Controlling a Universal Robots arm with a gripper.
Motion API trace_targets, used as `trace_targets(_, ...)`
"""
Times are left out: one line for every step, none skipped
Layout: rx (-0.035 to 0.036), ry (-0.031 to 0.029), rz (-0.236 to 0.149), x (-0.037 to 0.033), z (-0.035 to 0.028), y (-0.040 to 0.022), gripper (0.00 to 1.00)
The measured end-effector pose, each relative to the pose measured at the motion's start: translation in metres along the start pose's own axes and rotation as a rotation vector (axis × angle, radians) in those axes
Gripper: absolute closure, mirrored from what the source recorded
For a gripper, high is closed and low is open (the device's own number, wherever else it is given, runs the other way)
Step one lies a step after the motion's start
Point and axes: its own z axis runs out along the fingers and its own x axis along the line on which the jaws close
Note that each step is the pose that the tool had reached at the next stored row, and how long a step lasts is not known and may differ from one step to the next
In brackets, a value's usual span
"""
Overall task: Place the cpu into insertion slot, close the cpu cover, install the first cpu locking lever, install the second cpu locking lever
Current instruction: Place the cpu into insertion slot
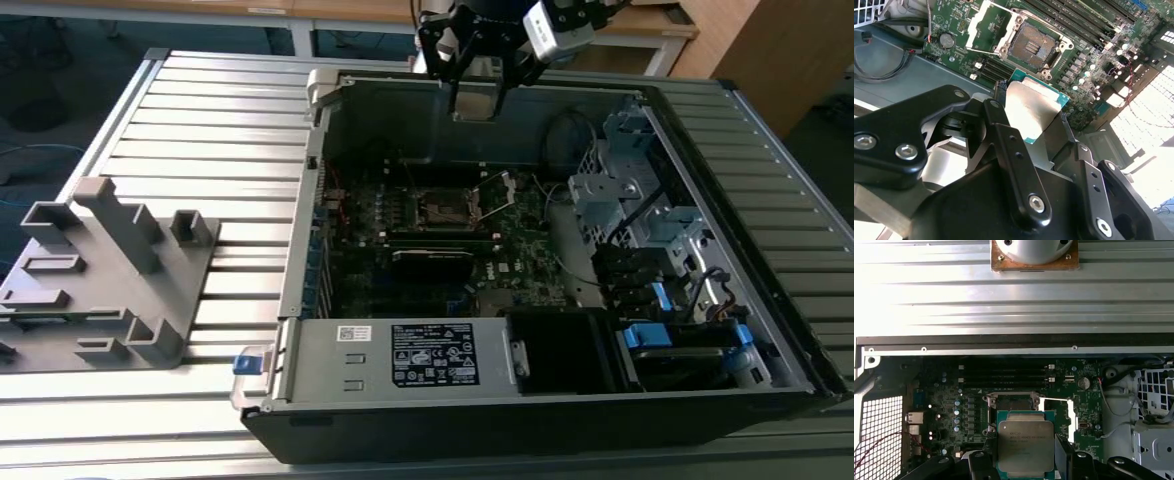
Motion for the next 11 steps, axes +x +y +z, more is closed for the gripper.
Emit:
trace_targets(0.0,0.0,0.0,0.0,0.0001,0.0,0.46)
trace_targets(0.0,0.0,0.0,0.0,0.0002,0.0,0.46)
trace_targets(-0.0002,-0.0001,0.0,0.0,0.0005,0.0,0.46)
trace_targets(-0.0002,-0.0001,0.0,0.0,0.0008,0.0,0.46)
trace_targets(-0.0001,0.0,0.0,0.0,0.001,-0.0001,0.46)
trace_targets(0.0,0.0,0.0,-0.0001,0.0026,-0.0002,0.46)
trace_targets(0.0,0.0,0.0,-0.0001,0.0039,-0.0003,0.46)
trace_targets(0.0,0.0,0.0,-0.0001,0.0039,-0.0003,0.46)
trace_targets(0.0,0.0,0.0,-0.0001,0.004,-0.0003,0.46)
trace_targets(0.0,0.0,0.0,-0.0001,0.004,-0.0003,0.46)
trace_targets(-0.0002,-0.0001,0.0,-0.0001,0.0043,-0.0003,0.46)
